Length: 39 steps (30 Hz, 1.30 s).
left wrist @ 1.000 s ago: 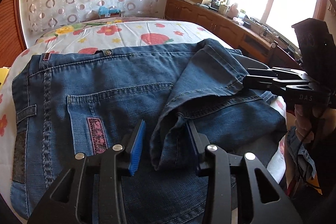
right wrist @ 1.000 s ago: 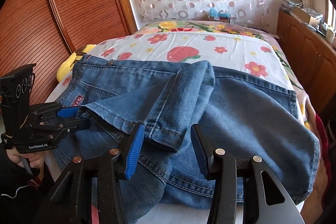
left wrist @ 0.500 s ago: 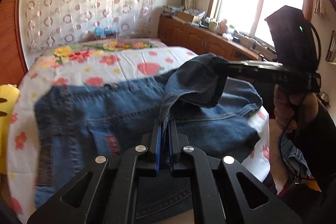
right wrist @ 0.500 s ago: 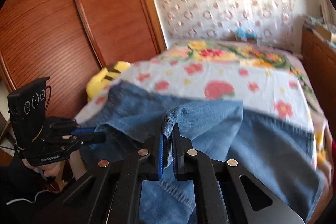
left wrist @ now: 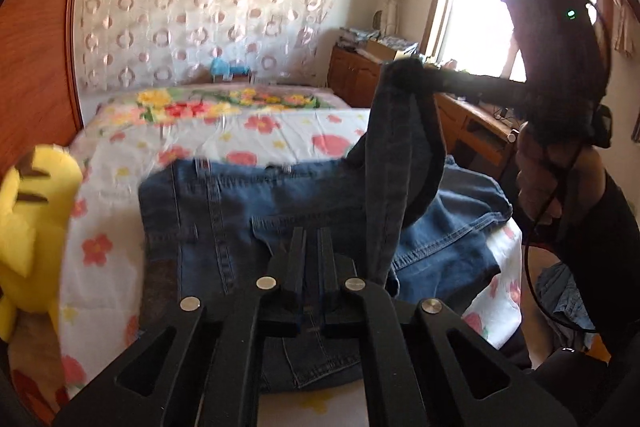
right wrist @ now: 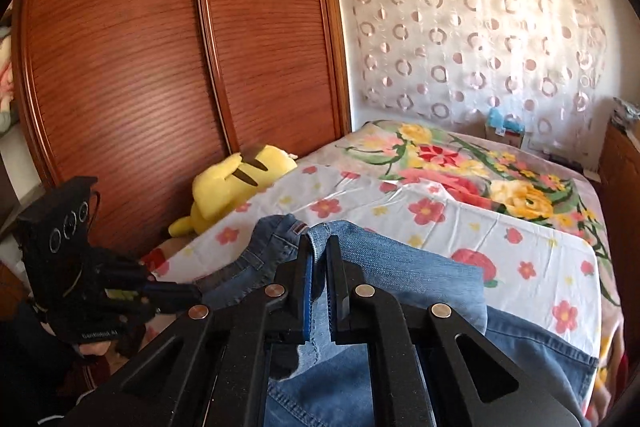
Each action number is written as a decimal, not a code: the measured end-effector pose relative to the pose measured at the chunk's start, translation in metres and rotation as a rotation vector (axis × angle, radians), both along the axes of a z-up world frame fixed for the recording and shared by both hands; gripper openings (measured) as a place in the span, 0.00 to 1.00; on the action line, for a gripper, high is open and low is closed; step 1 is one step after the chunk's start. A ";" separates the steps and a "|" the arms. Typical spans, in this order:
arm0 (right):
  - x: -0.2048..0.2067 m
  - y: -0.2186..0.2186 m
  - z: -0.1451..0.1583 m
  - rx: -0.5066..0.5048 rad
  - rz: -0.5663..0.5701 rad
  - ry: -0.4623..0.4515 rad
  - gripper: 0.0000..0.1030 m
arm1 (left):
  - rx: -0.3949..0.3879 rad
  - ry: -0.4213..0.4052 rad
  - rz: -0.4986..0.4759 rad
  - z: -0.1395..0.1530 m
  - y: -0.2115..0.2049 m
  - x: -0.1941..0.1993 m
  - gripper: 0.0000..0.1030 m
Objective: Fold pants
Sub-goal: 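Lift the held leg with the right gripper and fold it over the jeans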
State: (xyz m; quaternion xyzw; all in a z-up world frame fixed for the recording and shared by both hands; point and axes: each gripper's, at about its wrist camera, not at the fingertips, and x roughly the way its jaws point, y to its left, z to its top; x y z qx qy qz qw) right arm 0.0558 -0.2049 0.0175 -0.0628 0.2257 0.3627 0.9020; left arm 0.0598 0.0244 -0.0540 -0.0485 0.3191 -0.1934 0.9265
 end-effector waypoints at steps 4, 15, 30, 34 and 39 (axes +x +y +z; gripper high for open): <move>0.009 -0.003 -0.008 -0.037 -0.007 0.019 0.05 | -0.019 0.042 0.007 -0.017 -0.003 0.007 0.39; 0.031 0.008 -0.008 -0.021 -0.061 0.063 0.05 | -0.090 0.125 -0.073 -0.053 -0.036 0.026 0.42; 0.023 0.058 0.026 -0.017 0.030 -0.057 0.05 | -0.073 -0.046 0.001 0.016 0.015 -0.022 0.07; 0.024 0.084 0.032 -0.029 0.069 -0.074 0.05 | -0.076 -0.072 0.051 0.026 0.040 -0.034 0.07; 0.033 0.112 0.034 -0.047 0.106 -0.079 0.05 | -0.063 -0.051 0.122 0.022 0.065 -0.031 0.07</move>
